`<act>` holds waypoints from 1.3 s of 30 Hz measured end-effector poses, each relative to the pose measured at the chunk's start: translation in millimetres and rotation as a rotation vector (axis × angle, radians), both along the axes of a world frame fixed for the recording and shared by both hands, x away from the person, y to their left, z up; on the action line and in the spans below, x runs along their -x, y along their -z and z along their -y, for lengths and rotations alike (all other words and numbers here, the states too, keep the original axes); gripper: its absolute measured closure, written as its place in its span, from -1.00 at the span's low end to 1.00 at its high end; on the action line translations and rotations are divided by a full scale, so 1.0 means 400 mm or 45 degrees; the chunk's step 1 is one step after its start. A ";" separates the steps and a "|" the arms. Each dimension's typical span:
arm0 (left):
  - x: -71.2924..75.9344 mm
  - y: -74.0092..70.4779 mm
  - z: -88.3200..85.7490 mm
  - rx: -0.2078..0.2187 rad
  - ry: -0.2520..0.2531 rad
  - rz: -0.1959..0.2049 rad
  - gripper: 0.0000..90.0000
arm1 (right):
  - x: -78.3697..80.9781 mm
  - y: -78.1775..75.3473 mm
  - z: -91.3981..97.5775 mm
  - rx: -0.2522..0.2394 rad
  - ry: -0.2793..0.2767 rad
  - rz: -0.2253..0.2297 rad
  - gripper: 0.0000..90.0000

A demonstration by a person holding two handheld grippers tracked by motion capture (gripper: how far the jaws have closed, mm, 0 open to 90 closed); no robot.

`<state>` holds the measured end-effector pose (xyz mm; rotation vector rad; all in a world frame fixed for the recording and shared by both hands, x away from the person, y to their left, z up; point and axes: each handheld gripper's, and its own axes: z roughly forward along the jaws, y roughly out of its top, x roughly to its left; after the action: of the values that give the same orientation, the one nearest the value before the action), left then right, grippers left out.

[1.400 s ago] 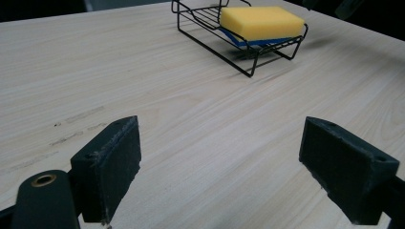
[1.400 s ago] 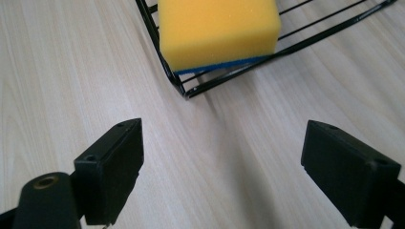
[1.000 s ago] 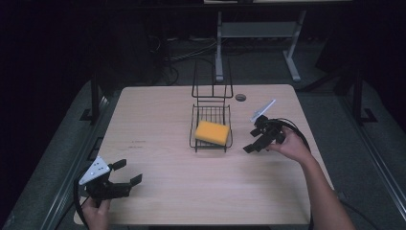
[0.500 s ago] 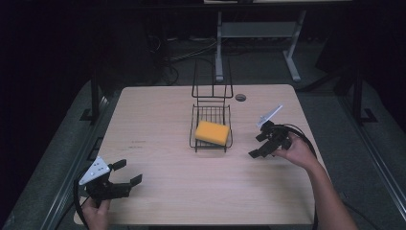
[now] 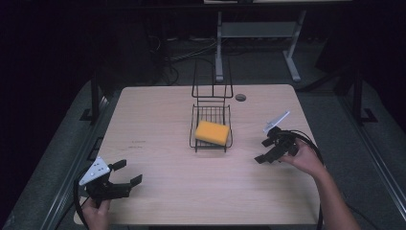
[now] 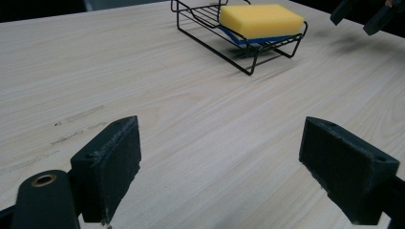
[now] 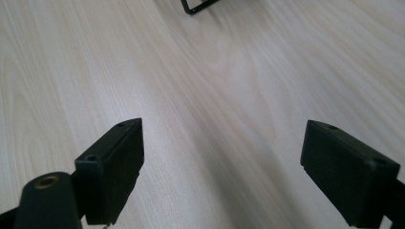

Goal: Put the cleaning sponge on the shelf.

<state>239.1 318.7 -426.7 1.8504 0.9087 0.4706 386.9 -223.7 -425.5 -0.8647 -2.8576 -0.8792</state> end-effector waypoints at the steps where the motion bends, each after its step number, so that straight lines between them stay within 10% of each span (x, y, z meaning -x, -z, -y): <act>1: 0.000 0.000 0.000 0.001 0.000 0.000 -0.70 | 0.001 0.002 0.003 0.004 0.001 -0.002 -0.68; 39: 0.001 0.001 0.004 -0.011 0.012 -0.001 -0.70 | 0.107 0.035 0.042 0.037 -0.001 0.018 -0.68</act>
<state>238.5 317.2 -427.1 1.8620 0.8996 0.4692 344.2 -240.5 -439.6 -0.8635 -2.8898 -0.8491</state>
